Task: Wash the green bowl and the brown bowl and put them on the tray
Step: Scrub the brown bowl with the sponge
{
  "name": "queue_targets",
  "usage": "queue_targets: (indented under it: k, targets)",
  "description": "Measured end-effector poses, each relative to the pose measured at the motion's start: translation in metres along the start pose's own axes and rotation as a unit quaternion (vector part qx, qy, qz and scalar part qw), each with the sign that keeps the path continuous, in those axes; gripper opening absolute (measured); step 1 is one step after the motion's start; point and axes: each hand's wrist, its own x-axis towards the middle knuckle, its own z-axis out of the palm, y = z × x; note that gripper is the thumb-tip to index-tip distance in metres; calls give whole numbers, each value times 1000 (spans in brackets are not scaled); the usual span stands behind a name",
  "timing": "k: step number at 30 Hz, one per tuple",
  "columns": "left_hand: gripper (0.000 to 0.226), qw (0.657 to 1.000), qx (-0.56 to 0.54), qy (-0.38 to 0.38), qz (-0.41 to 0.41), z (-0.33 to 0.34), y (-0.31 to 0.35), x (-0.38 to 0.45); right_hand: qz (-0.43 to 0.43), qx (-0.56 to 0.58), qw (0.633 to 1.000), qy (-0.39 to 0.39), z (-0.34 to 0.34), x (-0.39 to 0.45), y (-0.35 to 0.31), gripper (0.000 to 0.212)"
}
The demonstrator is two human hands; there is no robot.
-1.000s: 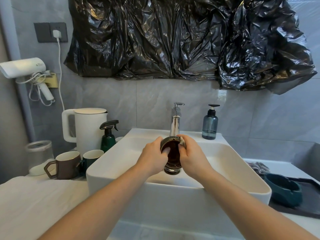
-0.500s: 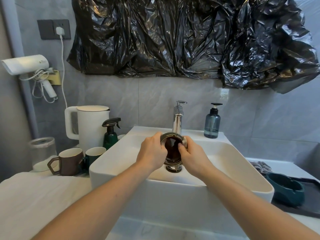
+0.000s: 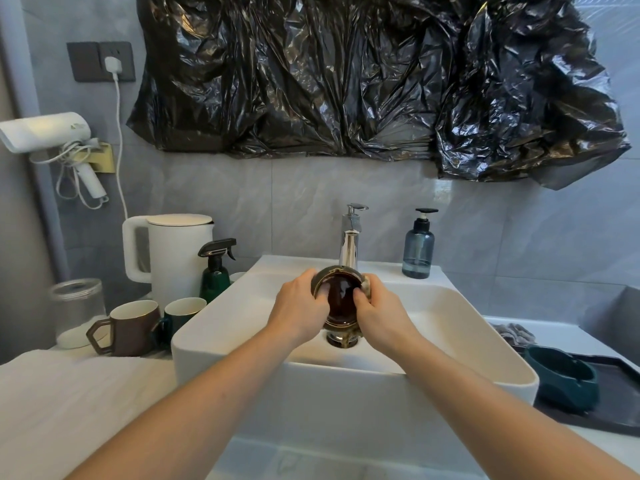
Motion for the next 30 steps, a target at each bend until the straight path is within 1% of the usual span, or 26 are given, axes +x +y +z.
queue_targets:
  k: [2, 4, 7, 10, 12, 14, 16, 17, 18, 20, 22, 23, 25, 27, 29, 30]
  targets:
    - [9, 999, 28, -26, 12, 3, 1, -1, -5, -16, 1000, 9, 0, 2, 2, 20]
    - [15, 997, 54, -51, 23, 6, 2, -4, -24, -44, 999, 7, 1, 3, 4, 27]
    - [11, 996, 53, -69, 23, 7, 2, -3, -74, -62, 995, 7, 1, 0, 1, 39]
    - [18, 993, 82, -73, 42, 6, 2, -2, -126, -66, 990, -11, 3, -3, -3, 42]
    - [17, 994, 87, -41, 43, 6, 1, -1, -106, -62, 992, -14, 4, -3, -3, 39]
    - [15, 996, 84, 20, 27, 4, 1, 2, -41, -44, 998, -30, 1, -3, -2, 27]
    - [14, 995, 71, 66, 6, 1, 1, 4, 29, -37, 996, -70, 0, -3, -1, 25]
    - [15, 995, 68, 69, 4, 1, 0, 4, 41, -33, 995, -80, 1, -3, 1, 26]
    - [15, 996, 70, 59, 9, 0, 0, 4, 32, -22, 996, -77, 2, -3, 1, 24]
    - [15, 996, 85, 27, 33, 1, 0, 1, -24, -5, 998, -50, 5, -2, 2, 24]
    - [14, 994, 94, 5, 51, 3, 2, -2, -72, -9, 997, -37, 4, -1, 1, 36]
    - [15, 994, 95, 7, 52, 3, 3, -2, -80, -10, 996, -35, 3, -1, 0, 40]
    - [16, 994, 90, 35, 43, 3, 4, 0, -60, 2, 997, -40, 3, -1, 2, 35]
    - [17, 995, 64, 79, 20, 0, 4, 2, 7, 13, 996, -84, 3, -3, 3, 25]
    - [18, 994, 43, 99, 1, -3, 3, 3, 57, 7, 990, -125, 3, -5, 1, 29]
    - [18, 995, 37, 92, -1, -4, 2, 3, 60, 12, 990, -124, 3, -5, 1, 30]
